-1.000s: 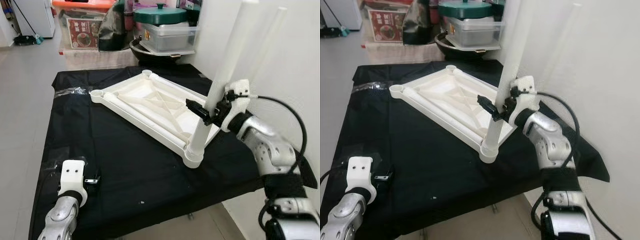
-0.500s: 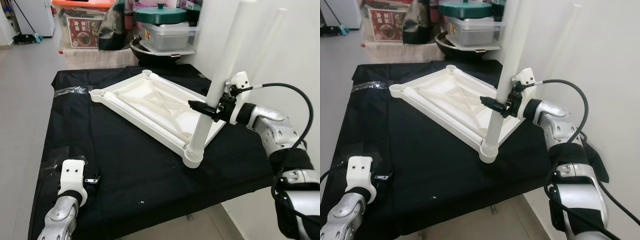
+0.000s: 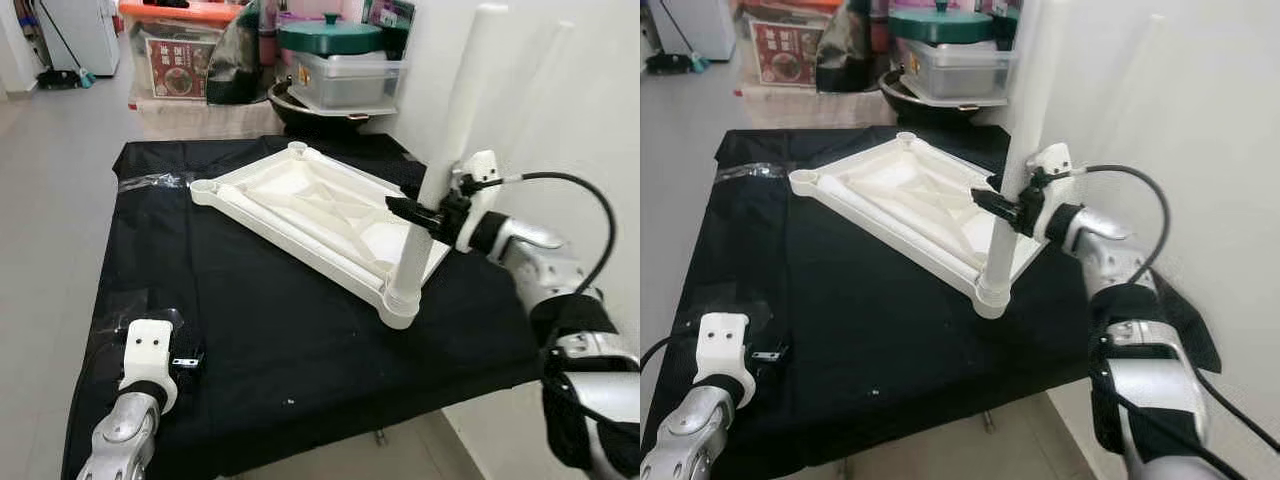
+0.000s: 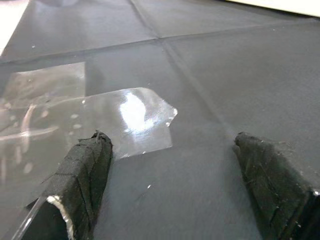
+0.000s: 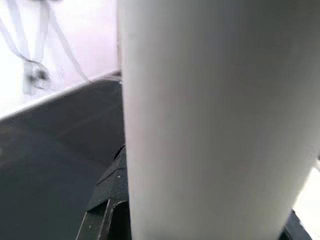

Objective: Building children table

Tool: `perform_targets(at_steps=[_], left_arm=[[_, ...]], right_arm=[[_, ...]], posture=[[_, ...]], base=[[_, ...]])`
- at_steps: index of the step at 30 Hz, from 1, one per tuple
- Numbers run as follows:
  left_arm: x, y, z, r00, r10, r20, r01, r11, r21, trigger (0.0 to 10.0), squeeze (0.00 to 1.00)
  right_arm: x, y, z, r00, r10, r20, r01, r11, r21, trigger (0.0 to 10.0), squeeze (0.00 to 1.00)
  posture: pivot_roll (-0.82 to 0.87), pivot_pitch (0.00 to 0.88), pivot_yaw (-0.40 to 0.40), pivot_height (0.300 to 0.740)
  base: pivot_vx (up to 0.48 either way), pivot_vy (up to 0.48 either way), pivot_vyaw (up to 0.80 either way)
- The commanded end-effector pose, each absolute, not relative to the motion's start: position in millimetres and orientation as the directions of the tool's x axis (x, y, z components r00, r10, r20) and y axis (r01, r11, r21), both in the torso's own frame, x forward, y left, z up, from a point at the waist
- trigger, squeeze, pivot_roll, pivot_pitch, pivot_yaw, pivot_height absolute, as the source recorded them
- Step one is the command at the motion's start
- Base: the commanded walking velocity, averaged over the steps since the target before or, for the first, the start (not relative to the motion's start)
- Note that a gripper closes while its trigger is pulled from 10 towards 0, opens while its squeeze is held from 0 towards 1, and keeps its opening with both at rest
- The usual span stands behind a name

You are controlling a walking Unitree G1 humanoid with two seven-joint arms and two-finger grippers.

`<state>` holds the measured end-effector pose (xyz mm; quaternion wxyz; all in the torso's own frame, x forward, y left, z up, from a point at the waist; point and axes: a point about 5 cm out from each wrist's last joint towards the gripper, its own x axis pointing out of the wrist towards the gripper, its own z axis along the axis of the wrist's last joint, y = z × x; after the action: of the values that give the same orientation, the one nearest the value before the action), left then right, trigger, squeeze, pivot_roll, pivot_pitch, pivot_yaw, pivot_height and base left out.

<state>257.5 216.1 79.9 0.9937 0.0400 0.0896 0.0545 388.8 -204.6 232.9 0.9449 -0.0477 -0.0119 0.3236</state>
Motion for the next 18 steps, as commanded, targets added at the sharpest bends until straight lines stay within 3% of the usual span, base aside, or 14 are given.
perform_targets(at_steps=[1,3,5,7,9,14,18], left_arm=[[251.6,214.3,66.1,0.964,0.119,-0.236,-0.102,0.991,0.083,10.0,0.00],[250.5,215.8,65.7,0.963,0.124,-0.237,-0.107,0.991,0.084,10.0,0.00],[250.5,215.8,65.7,0.963,0.124,-0.237,-0.107,0.991,0.084,10.0,0.00],[250.4,217.1,65.9,0.963,0.128,-0.237,-0.110,0.990,0.087,10.0,0.00],[250.4,217.5,65.9,0.963,0.129,-0.237,-0.111,0.990,0.087,10.0,0.00],[250.7,218.8,66.1,0.963,0.130,-0.237,-0.112,0.990,0.089,10.0,0.00],[251.6,218.2,65.8,0.963,0.126,-0.239,-0.107,0.990,0.090,10.0,0.00]], right_arm=[[390.8,-209.6,208.2,0.870,0.484,-0.094,-0.489,0.871,-0.037,0.0,0.00],[394.2,-200.0,191.7,0.940,0.320,-0.116,-0.309,0.945,0.103,0.0,0.00],[394.2,-200.0,191.7,0.940,0.320,-0.116,-0.309,0.945,0.103,0.0,0.00],[389.6,-183.9,170.7,0.973,0.187,-0.136,-0.150,0.958,0.244,0.0,0.00],[387.0,-179.5,163.4,0.978,0.147,-0.149,-0.098,0.952,0.291,0.0,0.00],[377.1,-168.1,140.2,0.976,0.059,-0.212,0.017,0.940,0.340,0.0,0.00],[366.5,-159.5,127.4,0.968,-0.020,-0.252,0.094,0.953,0.286,0.0,0.00]], posture=[[0.11,0.000,-0.135,0.740],[0.11,0.000,-0.140,0.740],[0.11,0.000,-0.140,0.740],[0.12,0.000,-0.135,0.740],[0.12,0.000,-0.132,0.740],[0.12,0.000,-0.128,0.740],[0.11,0.000,-0.125,0.740]], base=[[0.000,0.000,0.00],[0.000,0.000,0.00],[0.000,0.000,0.00],[0.000,0.000,0.00],[0.000,0.000,0.00],[0.000,0.000,0.00],[0.000,0.000,0.00]])
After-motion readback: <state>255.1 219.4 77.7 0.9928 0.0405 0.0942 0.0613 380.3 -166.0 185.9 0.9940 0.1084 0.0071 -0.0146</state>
